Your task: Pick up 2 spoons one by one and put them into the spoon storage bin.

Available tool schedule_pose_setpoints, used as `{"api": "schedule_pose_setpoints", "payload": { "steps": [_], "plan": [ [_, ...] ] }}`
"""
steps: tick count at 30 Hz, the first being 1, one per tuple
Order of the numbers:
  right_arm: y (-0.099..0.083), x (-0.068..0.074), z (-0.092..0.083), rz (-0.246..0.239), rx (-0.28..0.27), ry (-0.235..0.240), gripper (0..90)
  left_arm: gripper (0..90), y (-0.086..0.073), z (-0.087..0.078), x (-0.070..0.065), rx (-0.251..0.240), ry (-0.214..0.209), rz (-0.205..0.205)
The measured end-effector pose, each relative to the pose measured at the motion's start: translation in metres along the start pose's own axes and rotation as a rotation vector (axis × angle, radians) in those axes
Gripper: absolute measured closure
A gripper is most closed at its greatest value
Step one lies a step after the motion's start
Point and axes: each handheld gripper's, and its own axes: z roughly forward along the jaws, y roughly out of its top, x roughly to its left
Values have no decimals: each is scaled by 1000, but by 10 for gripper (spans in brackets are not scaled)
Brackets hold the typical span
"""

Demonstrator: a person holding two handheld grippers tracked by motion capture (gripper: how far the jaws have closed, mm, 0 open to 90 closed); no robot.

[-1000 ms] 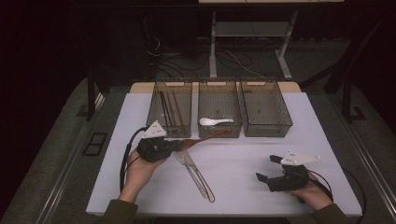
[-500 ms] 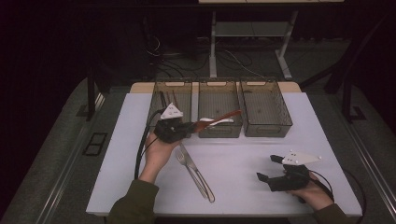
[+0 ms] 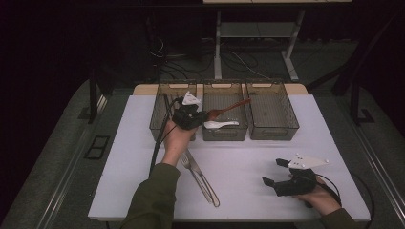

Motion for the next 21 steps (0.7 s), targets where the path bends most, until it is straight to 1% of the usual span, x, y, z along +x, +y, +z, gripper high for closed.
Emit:
{"api": "schedule_pose_setpoints", "payload": {
  "steps": [4,7,8,9,10,11,12,14,15,19,20,21],
  "plan": [
    [0,0,0,-1,-1,2,129,827,0,13,1,31,11,-5],
    [0,0,-1,-2,-4,4,129,825,-1,19,2,49,-2,-19],
    [0,0,-1,-3,-3,4,128,820,-1,20,2,54,5,-15],
    [0,0,-1,-4,-3,4,129,805,-1,21,2,49,1,-17],
    [0,-1,-1,-4,-5,3,129,715,0,22,2,48,2,-29],
    [0,-1,-2,-2,-6,3,128,671,0,22,2,47,8,-30],
    [0,-1,-2,-1,-7,3,129,655,0,22,2,44,9,-27],
    [0,-1,-2,-2,-7,3,129,604,0,22,1,35,-8,-32],
    [0,-1,-2,-2,-6,3,129,588,0,21,1,34,-8,-29],
    [0,0,-1,-4,-5,5,129,520,1,19,-2,23,-29,-18],
    [0,0,-1,-4,-4,4,128,500,2,18,-3,27,-43,-7],
    [0,0,-1,-3,-4,4,128,485,2,18,-5,22,-50,-11]
  ]
}}
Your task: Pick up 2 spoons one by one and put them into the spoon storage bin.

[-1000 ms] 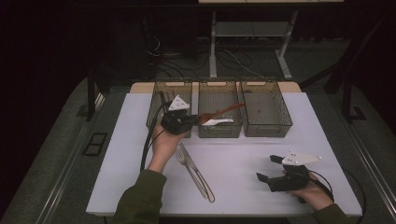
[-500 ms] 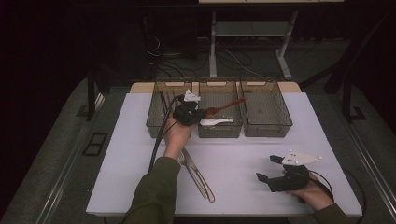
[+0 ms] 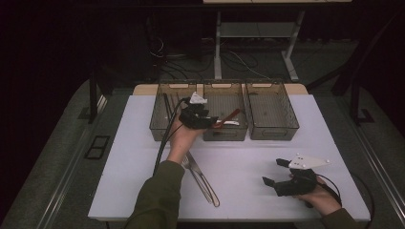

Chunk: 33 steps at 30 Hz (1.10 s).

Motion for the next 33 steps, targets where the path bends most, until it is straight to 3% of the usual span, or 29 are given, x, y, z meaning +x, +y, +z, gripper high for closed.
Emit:
{"api": "schedule_pose_setpoints", "payload": {
  "steps": [2,10,16,24,33],
  "plan": [
    [0,0,0,0,0,-1,129,451,1,-2,-2,15,-18,24],
    [0,0,0,0,0,-1,128,369,-6,-15,-17,-20,-79,34],
    [0,0,0,2,-1,-2,128,372,-18,-28,-26,13,-103,73],
    [0,1,1,-3,3,-3,129,540,-49,-50,-36,19,-121,83],
    [0,1,0,-2,1,-6,129,817,-85,-71,-42,56,-143,122]
  ]
}}
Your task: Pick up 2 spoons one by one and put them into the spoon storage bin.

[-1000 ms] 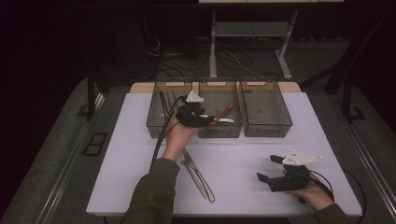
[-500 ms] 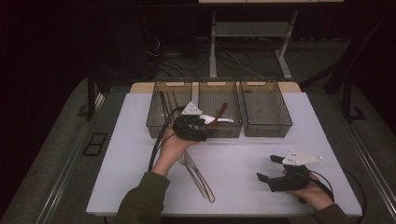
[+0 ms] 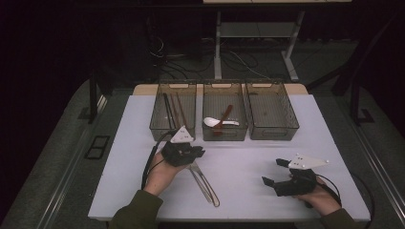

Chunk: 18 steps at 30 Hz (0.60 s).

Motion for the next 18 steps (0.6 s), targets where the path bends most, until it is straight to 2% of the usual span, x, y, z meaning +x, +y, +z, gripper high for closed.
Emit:
{"api": "schedule_pose_setpoints", "payload": {
  "steps": [3,6,11,18],
  "plan": [
    [0,0,1,-2,1,1,128,893,-9,-4,-8,10,-22,8],
    [0,0,1,-1,1,2,129,894,-17,-4,-16,42,-30,36],
    [0,0,0,-1,0,-1,128,894,-30,1,-33,97,-75,59],
    [0,1,0,1,-1,-3,128,894,-36,10,-48,156,-116,88]
  ]
}}
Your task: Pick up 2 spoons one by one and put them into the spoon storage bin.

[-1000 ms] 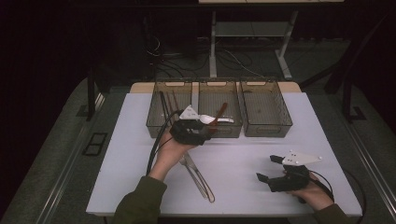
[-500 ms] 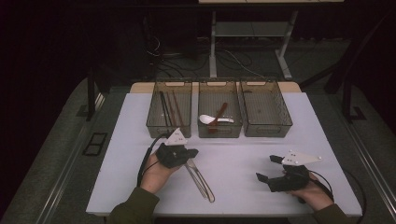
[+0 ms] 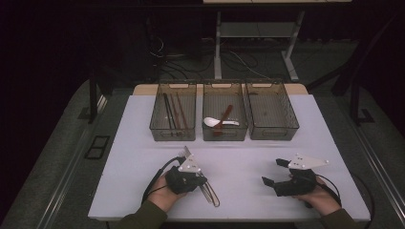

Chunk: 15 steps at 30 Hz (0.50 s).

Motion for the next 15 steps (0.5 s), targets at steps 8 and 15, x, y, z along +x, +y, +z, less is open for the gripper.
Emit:
{"api": "schedule_pose_setpoints", "payload": {
  "steps": [8,15],
  "plan": [
    [0,0,0,-2,2,-1,129,895,1,8,-4,22,-37,17],
    [0,0,1,-2,2,-2,128,896,3,13,-6,22,-51,24]
  ]
}}
